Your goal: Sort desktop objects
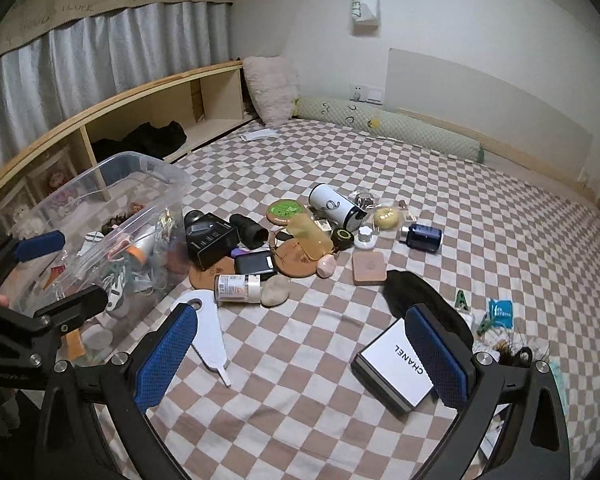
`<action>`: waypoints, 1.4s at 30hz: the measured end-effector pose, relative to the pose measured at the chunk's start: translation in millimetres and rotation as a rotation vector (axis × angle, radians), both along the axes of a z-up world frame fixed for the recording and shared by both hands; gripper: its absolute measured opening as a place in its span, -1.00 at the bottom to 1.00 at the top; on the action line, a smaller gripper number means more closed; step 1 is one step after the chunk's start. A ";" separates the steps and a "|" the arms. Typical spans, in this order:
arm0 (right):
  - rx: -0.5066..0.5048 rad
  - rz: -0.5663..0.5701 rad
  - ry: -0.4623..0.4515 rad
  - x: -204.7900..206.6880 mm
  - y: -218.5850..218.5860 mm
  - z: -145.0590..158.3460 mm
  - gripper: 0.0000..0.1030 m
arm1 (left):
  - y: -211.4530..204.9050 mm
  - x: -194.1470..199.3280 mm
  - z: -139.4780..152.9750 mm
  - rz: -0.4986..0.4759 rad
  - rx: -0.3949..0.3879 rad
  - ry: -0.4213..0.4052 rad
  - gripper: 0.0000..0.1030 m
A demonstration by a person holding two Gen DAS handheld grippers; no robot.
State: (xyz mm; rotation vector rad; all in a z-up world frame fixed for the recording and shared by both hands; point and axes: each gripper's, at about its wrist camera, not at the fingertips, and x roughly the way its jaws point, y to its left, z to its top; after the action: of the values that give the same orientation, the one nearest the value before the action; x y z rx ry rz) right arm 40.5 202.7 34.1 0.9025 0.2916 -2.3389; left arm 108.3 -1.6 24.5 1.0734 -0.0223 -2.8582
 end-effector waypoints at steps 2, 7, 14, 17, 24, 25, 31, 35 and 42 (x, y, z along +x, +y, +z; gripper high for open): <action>-0.016 0.003 -0.006 -0.8 6.6 -1.7 1.00 | 0.1 1.5 -2.3 0.017 0.003 -0.001 1.00; -0.041 0.012 -0.014 1.8 18.2 -8.5 1.00 | -0.4 4.9 -8.2 0.059 0.012 -0.008 1.00; -0.029 0.012 -0.012 6.1 27.6 -16.2 1.00 | -9.2 5.3 -12.3 0.107 0.020 -0.016 1.00; -0.024 0.007 -0.013 5.2 29.4 -17.2 1.00 | -11.7 5.5 -13.1 0.116 0.039 -0.020 1.00; -0.019 0.003 -0.008 4.4 26.7 -16.2 1.00 | -8.0 6.1 -13.0 0.093 0.040 -0.026 1.00; -0.017 0.006 -0.006 4.8 25.7 -16.1 1.00 | -7.5 6.0 -13.4 0.091 0.039 -0.029 1.00; 0.001 0.020 0.008 9.0 20.3 -16.3 1.00 | -3.5 7.1 -13.9 0.081 0.005 -0.030 1.00; 0.004 0.021 0.008 9.3 19.3 -16.6 1.00 | -2.9 7.8 -13.2 0.083 -0.006 -0.029 1.00; 0.000 0.018 0.004 8.0 20.0 -15.7 1.00 | -7.2 8.6 -14.0 0.128 -0.027 -0.031 1.00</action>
State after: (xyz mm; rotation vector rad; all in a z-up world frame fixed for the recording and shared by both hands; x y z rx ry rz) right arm 48.5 222.7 18.4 0.8925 0.3001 -2.3247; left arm 116.8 -8.9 10.5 1.0729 0.0061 -2.7198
